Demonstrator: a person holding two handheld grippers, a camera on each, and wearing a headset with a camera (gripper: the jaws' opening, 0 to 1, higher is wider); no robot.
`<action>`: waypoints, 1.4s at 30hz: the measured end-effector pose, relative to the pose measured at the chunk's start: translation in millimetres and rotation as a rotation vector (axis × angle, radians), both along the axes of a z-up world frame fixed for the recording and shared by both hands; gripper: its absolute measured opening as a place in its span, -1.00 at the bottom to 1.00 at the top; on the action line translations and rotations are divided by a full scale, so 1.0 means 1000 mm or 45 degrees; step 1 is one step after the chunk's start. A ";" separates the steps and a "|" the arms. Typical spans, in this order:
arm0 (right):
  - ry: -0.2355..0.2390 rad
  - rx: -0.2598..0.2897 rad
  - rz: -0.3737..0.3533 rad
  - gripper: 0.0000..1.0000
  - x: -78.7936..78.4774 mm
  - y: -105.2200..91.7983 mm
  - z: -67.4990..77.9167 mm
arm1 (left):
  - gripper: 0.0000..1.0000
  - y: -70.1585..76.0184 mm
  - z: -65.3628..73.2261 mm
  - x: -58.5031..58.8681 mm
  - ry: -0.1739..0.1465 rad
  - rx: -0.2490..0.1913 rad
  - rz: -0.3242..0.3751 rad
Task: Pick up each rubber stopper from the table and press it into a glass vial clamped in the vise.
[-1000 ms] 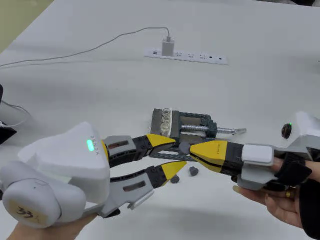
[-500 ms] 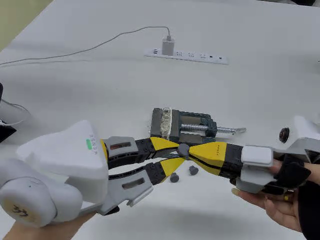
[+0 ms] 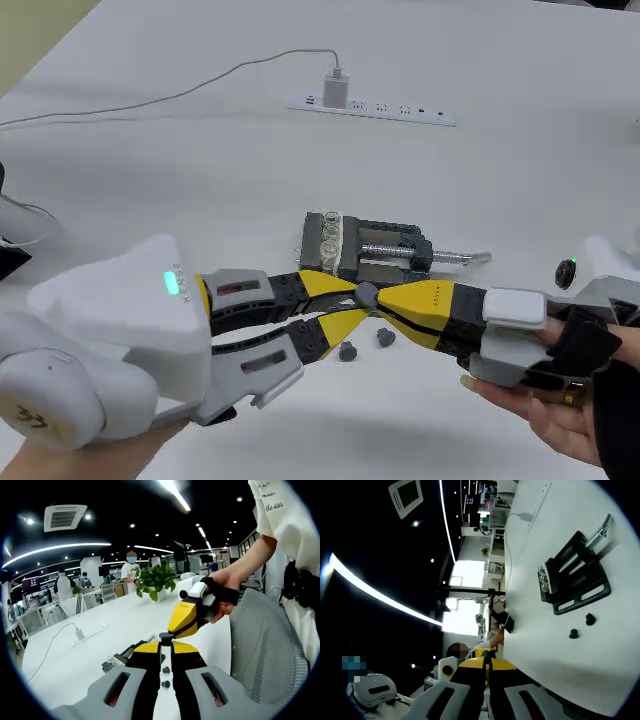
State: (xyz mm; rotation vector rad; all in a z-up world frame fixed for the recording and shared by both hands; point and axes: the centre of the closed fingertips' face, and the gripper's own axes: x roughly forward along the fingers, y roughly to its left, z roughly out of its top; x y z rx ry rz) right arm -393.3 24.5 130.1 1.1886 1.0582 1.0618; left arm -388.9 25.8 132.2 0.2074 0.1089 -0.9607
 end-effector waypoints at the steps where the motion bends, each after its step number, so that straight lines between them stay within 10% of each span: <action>1: -0.001 -0.001 0.001 -1.00 -0.001 0.000 0.000 | -0.93 0.000 0.000 0.000 0.004 0.001 -0.001; 17: -0.163 -0.062 0.011 -0.92 -0.003 0.003 0.003 | -0.93 0.002 -0.008 0.003 0.082 -0.009 0.032; 27: -0.621 -0.314 0.104 -0.52 0.005 -0.014 0.003 | -0.94 0.002 -0.018 -0.001 0.140 0.016 0.019; 42: -1.320 -0.731 0.592 -0.26 -0.010 -0.011 -0.011 | -0.94 -0.005 -0.026 -0.007 0.171 0.055 -0.041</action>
